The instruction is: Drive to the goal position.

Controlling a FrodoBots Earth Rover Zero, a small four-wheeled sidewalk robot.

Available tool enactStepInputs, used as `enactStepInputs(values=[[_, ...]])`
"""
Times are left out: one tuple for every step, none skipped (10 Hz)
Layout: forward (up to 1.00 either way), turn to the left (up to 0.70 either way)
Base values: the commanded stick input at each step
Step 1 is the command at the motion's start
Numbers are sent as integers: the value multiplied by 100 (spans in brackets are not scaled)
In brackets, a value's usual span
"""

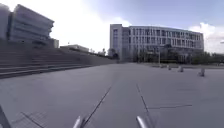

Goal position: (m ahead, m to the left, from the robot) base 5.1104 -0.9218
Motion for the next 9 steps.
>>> enactStepInputs(values=[[100, 0], [100, 0], [100, 0], [100, 0], [100, 0], [100, 0], [62, 0], [3, 0], [0, 0]])
